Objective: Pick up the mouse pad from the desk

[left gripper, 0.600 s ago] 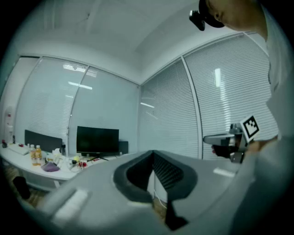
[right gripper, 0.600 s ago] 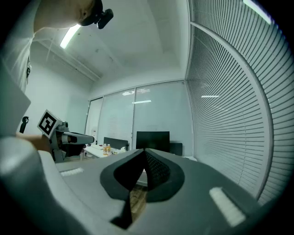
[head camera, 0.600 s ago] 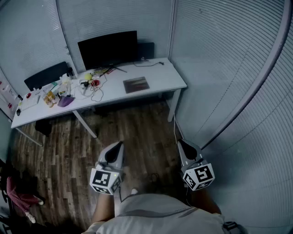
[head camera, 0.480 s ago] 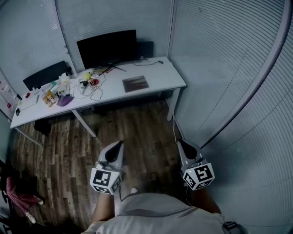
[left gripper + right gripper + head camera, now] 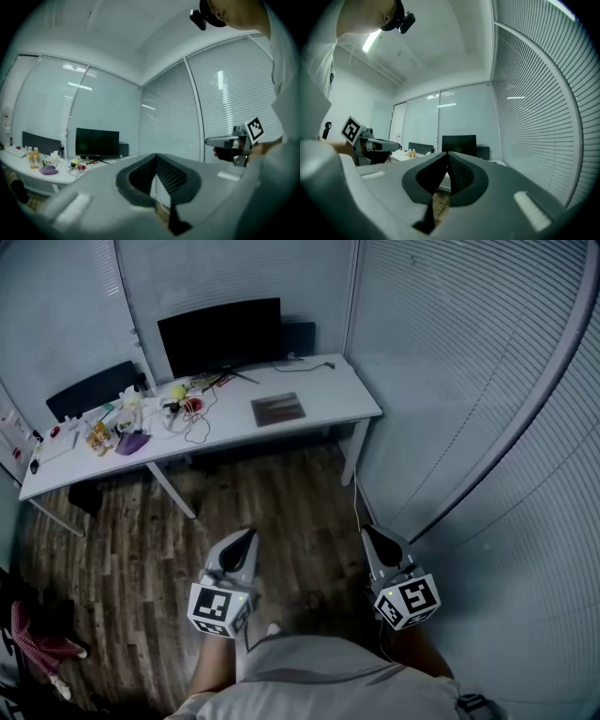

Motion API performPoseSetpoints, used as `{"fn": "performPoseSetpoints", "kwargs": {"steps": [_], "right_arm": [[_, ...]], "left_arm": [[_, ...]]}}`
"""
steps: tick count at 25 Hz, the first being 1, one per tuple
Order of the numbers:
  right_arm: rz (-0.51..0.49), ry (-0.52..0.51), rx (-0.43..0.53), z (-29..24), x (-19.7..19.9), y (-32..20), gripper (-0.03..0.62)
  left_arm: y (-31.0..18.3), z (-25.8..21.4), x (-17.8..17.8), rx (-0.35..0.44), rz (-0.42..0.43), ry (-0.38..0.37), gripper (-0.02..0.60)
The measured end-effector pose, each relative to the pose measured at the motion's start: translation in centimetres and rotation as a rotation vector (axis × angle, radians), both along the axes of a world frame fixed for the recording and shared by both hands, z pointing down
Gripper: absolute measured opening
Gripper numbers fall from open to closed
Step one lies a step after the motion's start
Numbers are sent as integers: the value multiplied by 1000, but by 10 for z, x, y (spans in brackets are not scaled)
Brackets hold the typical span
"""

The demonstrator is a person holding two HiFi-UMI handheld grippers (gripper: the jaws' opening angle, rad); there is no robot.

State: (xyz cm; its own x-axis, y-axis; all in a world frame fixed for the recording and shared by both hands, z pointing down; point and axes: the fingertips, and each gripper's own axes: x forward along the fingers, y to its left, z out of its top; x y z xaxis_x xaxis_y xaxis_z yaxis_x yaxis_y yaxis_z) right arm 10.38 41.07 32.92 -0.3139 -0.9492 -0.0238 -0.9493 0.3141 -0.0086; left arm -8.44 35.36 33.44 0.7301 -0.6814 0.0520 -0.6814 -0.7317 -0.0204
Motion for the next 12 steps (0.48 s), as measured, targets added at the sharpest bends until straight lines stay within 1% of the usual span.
{"fn": "performPoseSetpoints", "kwargs": {"steps": [3, 8, 12], "right_arm": [[-5, -39, 3, -2, -5, -5, 6], [18, -37, -27, 5, -19, -18, 6], [20, -40, -38, 7, -35, -36, 6]], "left_arm": [[-3, 2, -5, -2, 6, -1, 3], [-13, 7, -22, -11, 14, -4, 3], [-31, 7, -40, -16, 14, 4, 3]]}}
